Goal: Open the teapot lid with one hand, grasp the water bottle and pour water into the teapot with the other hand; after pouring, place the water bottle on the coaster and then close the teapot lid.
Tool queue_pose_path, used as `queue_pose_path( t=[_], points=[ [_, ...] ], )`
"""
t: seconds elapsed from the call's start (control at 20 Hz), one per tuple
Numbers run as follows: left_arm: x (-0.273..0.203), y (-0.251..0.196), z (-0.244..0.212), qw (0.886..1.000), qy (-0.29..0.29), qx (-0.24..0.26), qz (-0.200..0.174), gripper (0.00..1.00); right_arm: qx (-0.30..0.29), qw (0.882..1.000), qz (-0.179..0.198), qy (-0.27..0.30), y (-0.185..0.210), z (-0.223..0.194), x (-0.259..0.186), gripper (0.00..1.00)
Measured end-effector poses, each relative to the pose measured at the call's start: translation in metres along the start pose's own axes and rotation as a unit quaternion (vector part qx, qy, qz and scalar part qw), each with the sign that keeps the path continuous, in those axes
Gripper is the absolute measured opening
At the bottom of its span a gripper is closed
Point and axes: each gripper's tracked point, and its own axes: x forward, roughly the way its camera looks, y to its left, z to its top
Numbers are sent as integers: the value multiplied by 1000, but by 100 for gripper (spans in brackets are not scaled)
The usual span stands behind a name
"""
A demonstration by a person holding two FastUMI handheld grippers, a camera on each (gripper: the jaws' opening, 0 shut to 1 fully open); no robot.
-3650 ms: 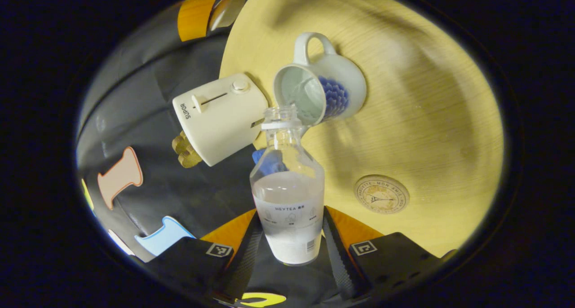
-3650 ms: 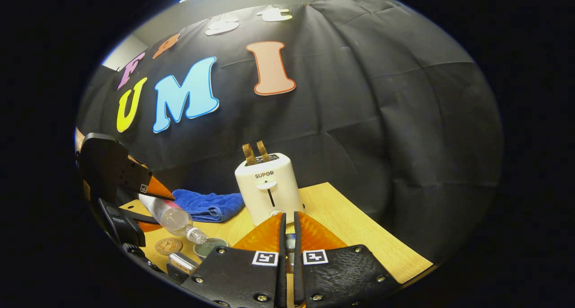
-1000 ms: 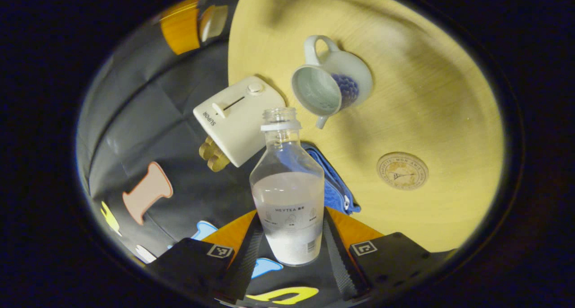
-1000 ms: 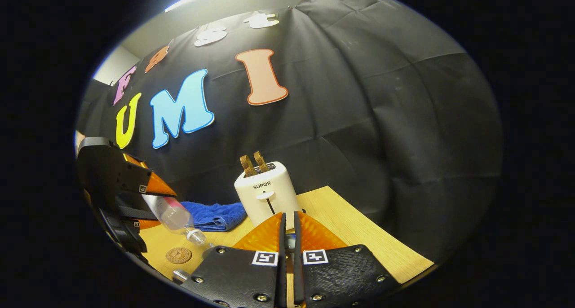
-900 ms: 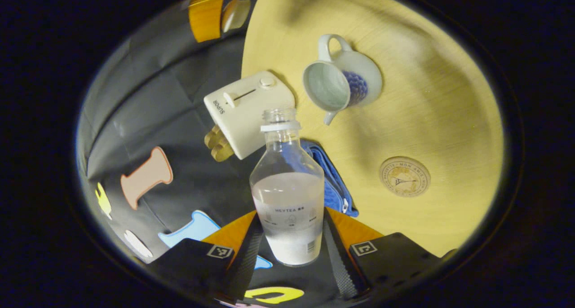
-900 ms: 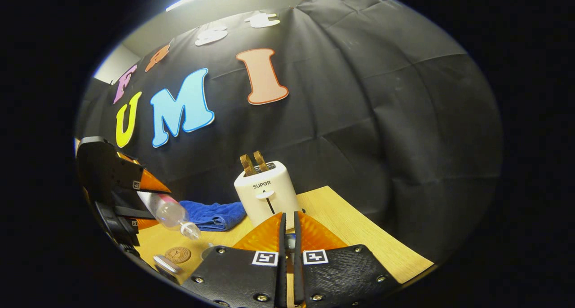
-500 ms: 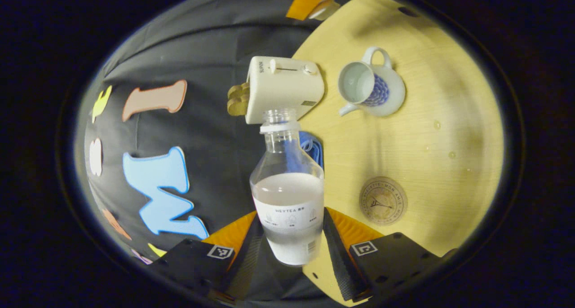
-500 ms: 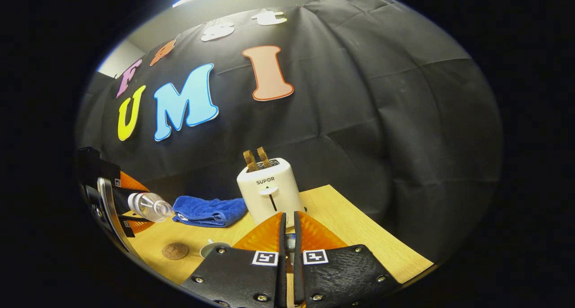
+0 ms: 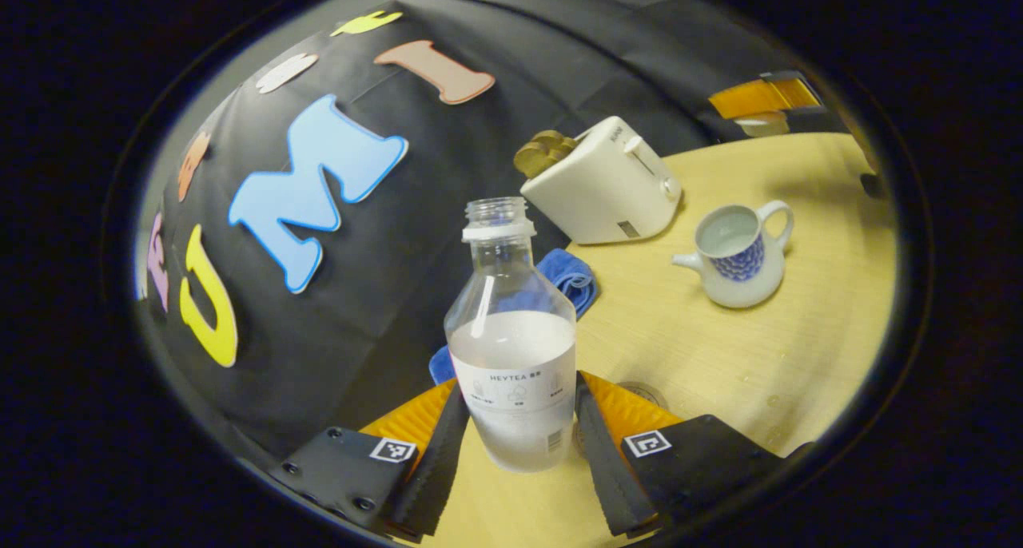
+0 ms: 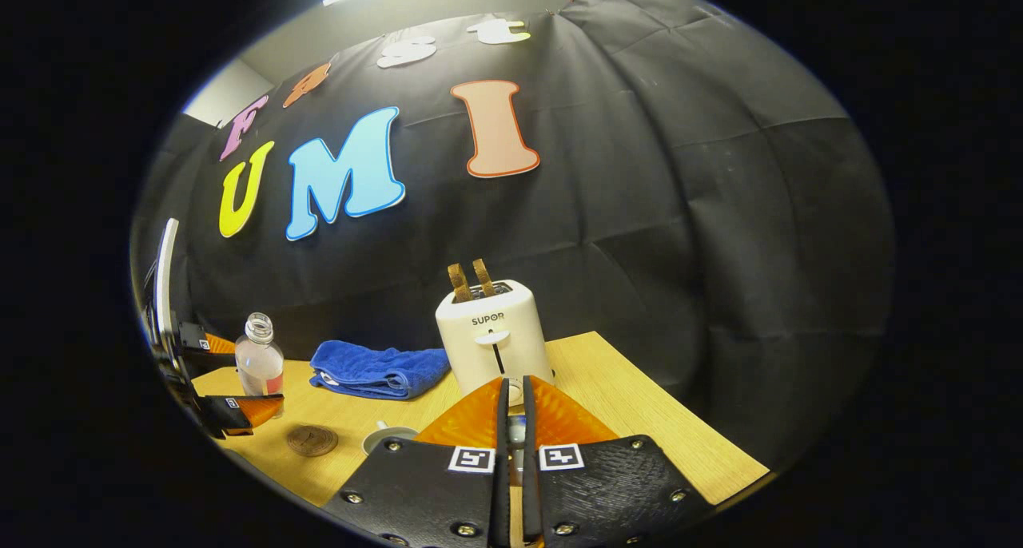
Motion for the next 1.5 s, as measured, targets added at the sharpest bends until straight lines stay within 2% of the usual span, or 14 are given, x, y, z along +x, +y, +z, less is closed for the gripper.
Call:
queue_pose_path(
  t=[0.15, 0.35, 0.5, 0.6, 0.7, 0.95, 1.35, 1.5],
  points=[
    [2, -3, -6, 995, -8, -96, -12, 87, -1, 1000, 0, 1, 0, 0, 0, 6],
    [-1, -9, -4, 985, -22, -170, -11, 87, -6, 1000, 3, 2, 3, -2, 0, 6],
    [-8, -11, -3, 966, -44, -254, -6, 87, -3, 1000, 6, 2, 4, -1, -1, 6],
    [-3, -14, -3, 957, -48, -285, -3, 87, 2, 1000, 6, 3, 3, -1, 0, 6],
    [-2, -13, -4, 956, -48, -288, 6, 87, 3, 1000, 6, 2, 3, -1, 0, 6],
    [1, -18, -13, 957, -36, -287, -1, 86, 1, 1000, 7, -1, 4, 2, -1, 6],
    [6, -21, -12, 945, -43, -324, -2, 87, 4, 1000, 4, 0, 2, 1, 0, 6],
    [6, -21, -13, 947, -39, -320, -5, 88, 2, 1000, 5, 0, 2, 0, 0, 6]
  ],
)
